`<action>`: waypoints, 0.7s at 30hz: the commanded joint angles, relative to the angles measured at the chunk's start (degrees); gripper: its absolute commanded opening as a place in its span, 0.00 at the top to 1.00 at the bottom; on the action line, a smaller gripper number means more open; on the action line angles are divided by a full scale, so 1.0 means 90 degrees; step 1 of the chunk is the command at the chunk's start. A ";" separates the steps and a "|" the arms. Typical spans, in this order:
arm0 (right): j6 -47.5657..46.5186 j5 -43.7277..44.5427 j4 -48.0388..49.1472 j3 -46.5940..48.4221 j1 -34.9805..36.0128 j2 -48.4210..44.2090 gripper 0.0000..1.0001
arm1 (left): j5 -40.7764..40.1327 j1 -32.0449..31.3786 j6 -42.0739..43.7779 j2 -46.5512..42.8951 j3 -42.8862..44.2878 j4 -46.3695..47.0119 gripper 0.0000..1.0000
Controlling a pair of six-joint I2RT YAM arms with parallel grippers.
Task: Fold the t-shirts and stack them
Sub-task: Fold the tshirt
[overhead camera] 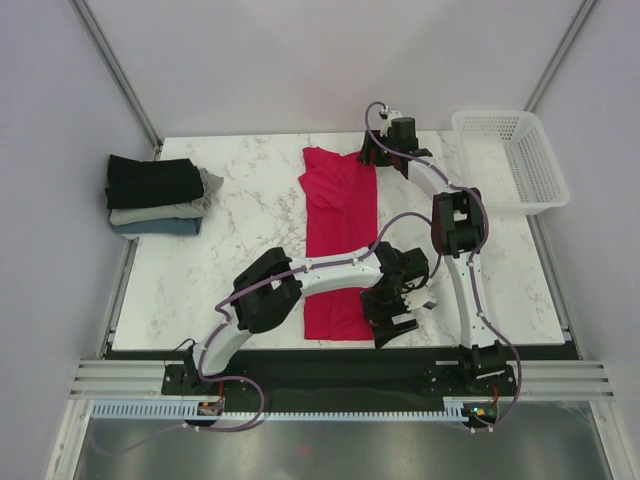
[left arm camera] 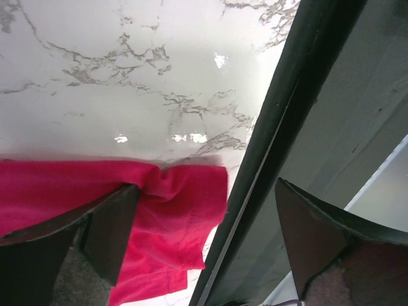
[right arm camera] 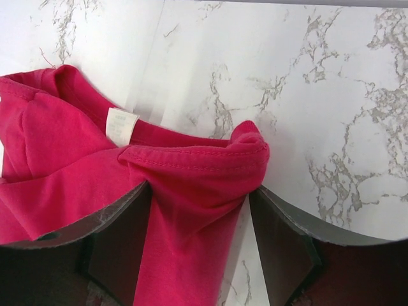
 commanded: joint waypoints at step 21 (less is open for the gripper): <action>0.2222 -0.2593 -0.0700 -0.6711 -0.1007 -0.6117 0.33 | -0.0965 0.2333 -0.1596 -0.3448 -0.0675 0.0464 0.05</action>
